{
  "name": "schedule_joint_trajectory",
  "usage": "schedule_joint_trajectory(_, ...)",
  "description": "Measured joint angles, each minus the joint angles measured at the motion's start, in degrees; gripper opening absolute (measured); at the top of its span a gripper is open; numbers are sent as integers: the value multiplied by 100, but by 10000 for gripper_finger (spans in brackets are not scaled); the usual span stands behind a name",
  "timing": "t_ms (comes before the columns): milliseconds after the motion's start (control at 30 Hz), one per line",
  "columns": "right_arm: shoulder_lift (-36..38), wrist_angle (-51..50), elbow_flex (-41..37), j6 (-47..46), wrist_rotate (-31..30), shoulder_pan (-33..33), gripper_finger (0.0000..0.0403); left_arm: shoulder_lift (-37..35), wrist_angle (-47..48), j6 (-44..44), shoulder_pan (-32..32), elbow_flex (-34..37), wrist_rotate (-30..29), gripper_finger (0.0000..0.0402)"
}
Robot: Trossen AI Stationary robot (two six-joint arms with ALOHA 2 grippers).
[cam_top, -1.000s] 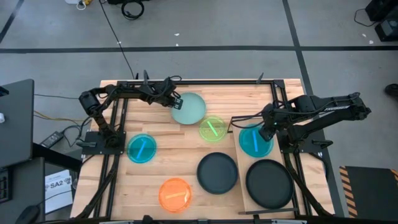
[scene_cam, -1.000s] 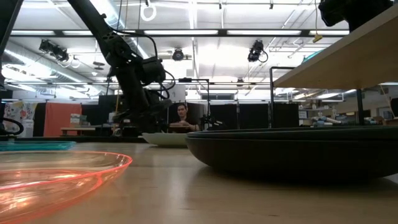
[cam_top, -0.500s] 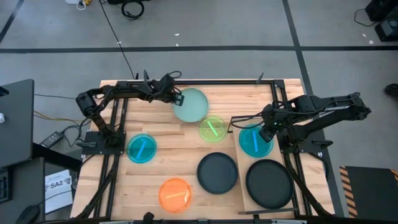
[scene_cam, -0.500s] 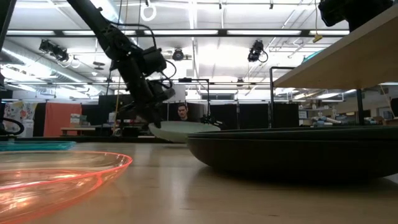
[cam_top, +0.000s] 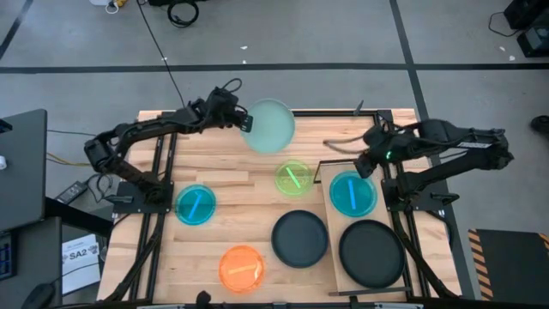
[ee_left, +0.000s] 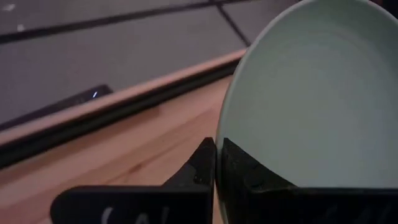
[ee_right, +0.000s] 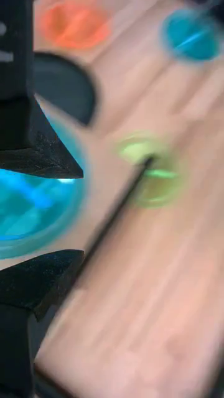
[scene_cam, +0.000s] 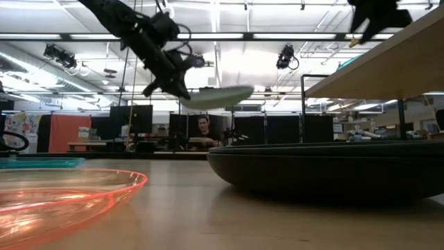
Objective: Place and stack plates onto a shelf
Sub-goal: Stack the gray plate on top of the black plate on the shelf
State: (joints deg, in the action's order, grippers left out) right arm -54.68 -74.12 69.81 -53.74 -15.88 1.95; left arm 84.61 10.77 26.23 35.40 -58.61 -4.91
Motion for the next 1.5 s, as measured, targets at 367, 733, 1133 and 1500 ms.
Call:
schedule_joint_trajectory(367, -131, 3061, 222, 1886, -568, -495, 203, -487, -357, -116, -360, -216, -22, 14)
schedule_joint_trajectory(733, -1023, 4452, 222, 2378, -588, -1021, 203, -495, -522, -114, -669, -216, -41, 14)
schedule_joint_trajectory(1133, -1820, 4500, 222, 2352, -868, -1473, 193, -491, -512, -99, -808, -216, -38, 14)
schedule_joint_trajectory(1500, -2073, 4557, 222, 2387, -837, -1591, 145, -489, -502, -91, -806, -216, -39, 18)
